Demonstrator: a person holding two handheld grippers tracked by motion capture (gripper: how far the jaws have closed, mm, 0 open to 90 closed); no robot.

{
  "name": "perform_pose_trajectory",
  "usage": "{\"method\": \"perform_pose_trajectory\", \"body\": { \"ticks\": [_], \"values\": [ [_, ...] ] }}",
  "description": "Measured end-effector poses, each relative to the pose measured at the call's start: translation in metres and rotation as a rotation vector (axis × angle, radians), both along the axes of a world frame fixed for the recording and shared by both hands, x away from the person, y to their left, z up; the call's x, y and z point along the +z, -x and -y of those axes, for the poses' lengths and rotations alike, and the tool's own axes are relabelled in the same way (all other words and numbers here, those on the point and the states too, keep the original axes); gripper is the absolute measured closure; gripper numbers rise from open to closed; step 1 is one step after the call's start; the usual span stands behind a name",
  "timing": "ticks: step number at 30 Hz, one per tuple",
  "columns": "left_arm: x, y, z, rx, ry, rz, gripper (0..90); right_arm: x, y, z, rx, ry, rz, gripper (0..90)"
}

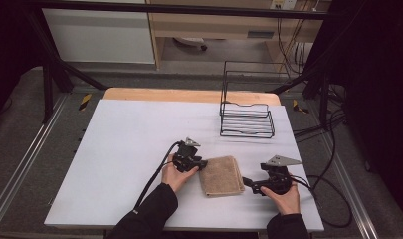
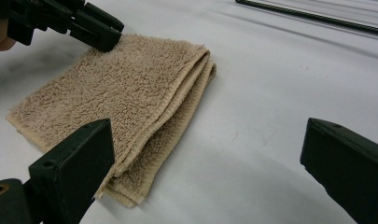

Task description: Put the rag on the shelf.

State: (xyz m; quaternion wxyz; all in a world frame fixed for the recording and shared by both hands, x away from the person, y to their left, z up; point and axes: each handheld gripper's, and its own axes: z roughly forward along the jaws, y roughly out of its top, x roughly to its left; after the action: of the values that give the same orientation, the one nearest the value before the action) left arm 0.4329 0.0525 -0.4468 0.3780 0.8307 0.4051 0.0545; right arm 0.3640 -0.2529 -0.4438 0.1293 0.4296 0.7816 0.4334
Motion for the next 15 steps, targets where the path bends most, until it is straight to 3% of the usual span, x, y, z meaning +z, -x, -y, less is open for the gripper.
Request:
{"method": "perform_pose_trajectory", "body": {
  "ticks": [15],
  "values": [
    [-0.0010,0.0011,0.0026,0.015,-0.004,-0.013,78.3,0.0000,-0.0021,-0.0004,-0.010,-0.005,0.000,3.5]
  ]
}}
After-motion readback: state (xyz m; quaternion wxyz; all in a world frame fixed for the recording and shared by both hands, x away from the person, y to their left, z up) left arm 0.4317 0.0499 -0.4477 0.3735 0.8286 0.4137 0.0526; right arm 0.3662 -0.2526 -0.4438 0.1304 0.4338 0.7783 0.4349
